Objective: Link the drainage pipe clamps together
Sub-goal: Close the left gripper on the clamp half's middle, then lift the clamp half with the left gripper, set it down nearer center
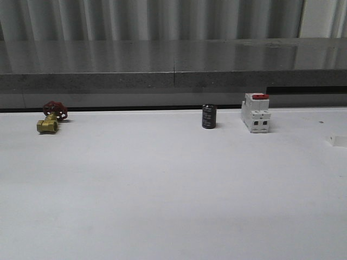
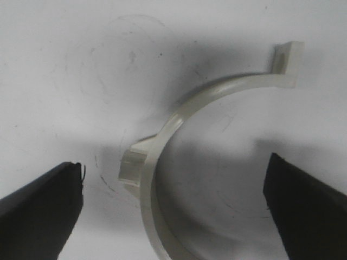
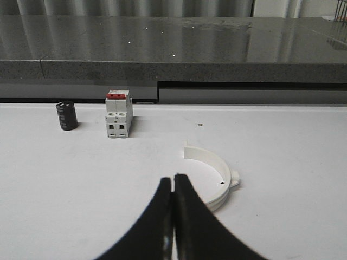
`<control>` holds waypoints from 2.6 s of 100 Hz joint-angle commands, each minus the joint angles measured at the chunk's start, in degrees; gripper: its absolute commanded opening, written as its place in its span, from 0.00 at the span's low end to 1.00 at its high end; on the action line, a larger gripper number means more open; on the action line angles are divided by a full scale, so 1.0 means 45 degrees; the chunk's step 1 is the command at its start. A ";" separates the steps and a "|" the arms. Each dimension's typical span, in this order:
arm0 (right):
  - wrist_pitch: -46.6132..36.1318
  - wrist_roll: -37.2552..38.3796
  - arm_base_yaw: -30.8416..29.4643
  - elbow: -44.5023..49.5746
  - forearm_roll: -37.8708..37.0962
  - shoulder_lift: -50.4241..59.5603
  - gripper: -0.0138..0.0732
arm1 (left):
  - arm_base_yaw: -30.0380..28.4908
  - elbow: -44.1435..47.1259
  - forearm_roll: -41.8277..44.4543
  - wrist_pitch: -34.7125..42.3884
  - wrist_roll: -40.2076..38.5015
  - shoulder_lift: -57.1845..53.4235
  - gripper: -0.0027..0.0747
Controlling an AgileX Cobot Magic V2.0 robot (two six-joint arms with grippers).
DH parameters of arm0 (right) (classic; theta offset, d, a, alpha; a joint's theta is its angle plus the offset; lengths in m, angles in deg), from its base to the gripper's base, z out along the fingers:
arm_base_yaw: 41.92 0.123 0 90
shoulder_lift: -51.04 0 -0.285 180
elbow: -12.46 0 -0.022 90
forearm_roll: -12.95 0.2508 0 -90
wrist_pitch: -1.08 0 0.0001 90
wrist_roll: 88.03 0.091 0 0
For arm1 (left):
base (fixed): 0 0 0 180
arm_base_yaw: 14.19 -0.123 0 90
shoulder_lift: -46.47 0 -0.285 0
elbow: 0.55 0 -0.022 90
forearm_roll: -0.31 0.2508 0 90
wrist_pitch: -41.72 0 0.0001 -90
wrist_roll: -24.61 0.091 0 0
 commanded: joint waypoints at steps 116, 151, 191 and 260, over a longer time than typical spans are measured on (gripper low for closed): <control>-0.1039 -0.0023 -0.0038 -0.0253 -0.0010 0.0242 0.08 | -0.0143 -0.0578 -0.0527 -0.0061 0.0346 -0.0261 0.01; -0.1039 -0.0023 -0.0038 -0.0253 -0.0010 0.0242 0.08 | 0.2375 -0.0578 -0.1246 -0.1104 -0.1507 -0.2311 0.01; -0.1039 -0.0023 -0.0038 -0.0253 -0.0010 0.0242 0.08 | 0.7574 -0.0578 -0.1223 -0.0348 -0.4488 -0.1636 0.01; -0.1039 -0.0023 -0.0038 -0.0253 -0.0010 0.0242 0.08 | 0.8753 -0.0578 0.0127 0.0830 -0.5446 -0.1033 0.67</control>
